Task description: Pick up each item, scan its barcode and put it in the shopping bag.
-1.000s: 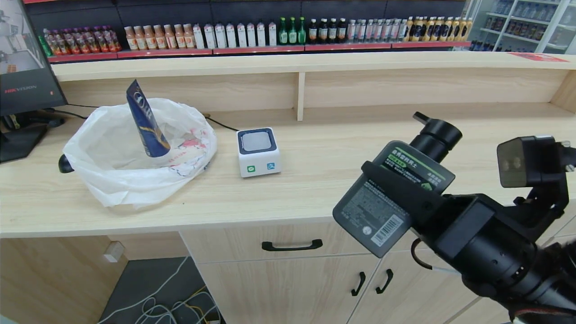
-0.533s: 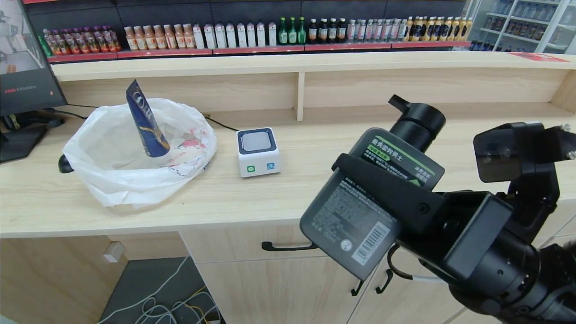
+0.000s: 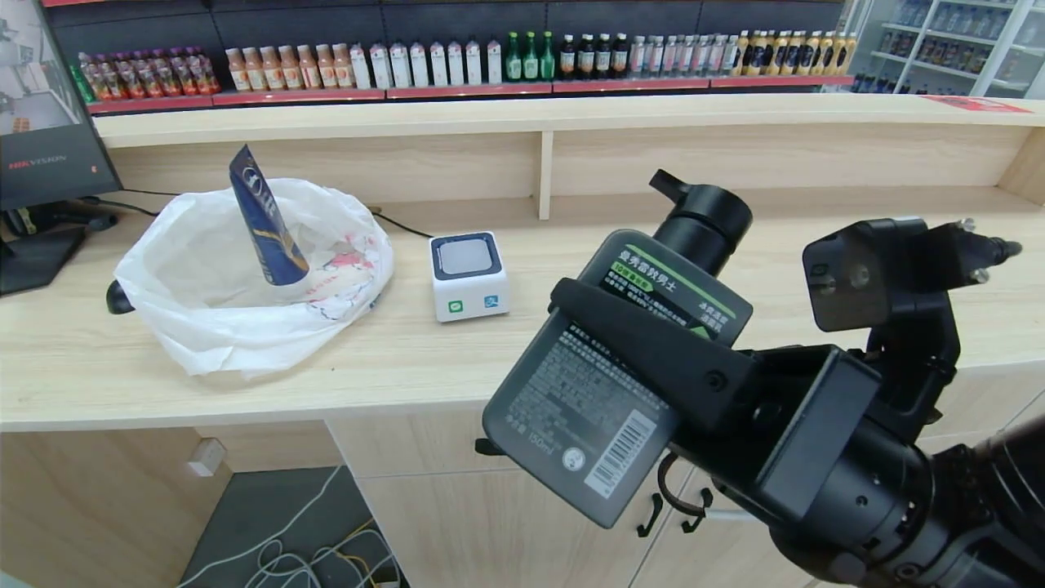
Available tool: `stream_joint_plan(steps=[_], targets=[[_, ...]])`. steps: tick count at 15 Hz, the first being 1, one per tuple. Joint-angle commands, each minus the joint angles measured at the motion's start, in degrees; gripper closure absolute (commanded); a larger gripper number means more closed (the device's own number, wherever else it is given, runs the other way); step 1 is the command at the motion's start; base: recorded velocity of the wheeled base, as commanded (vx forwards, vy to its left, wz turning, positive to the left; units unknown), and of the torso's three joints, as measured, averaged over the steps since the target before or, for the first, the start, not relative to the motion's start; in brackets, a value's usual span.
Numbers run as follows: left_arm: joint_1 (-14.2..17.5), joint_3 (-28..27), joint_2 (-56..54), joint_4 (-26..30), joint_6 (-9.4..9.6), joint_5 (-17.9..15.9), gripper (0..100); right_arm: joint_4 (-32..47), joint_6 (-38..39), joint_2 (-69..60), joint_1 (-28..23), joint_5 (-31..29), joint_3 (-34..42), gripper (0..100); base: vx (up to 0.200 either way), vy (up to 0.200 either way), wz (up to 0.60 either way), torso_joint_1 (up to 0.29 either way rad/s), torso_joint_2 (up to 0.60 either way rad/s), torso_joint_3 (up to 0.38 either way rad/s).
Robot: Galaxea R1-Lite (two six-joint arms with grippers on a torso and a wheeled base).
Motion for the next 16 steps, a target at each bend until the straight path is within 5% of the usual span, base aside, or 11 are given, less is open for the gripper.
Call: stream_joint_plan(steps=[1,16], targets=[[0.01,0.00,-0.02,0.00,-0.02,0.02,0,-0.06,0.00,-0.27,0.10,0.06,0.38,100,0.000,0.000,0.00,0.000,0.00,0.000],[0.01,0.00,-0.02,0.00,-0.02,0.02,0,-0.06,0.18,-1.06,0.46,-0.47,0.55,100,0.000,0.000,0.00,0.000,0.00,0.000]])
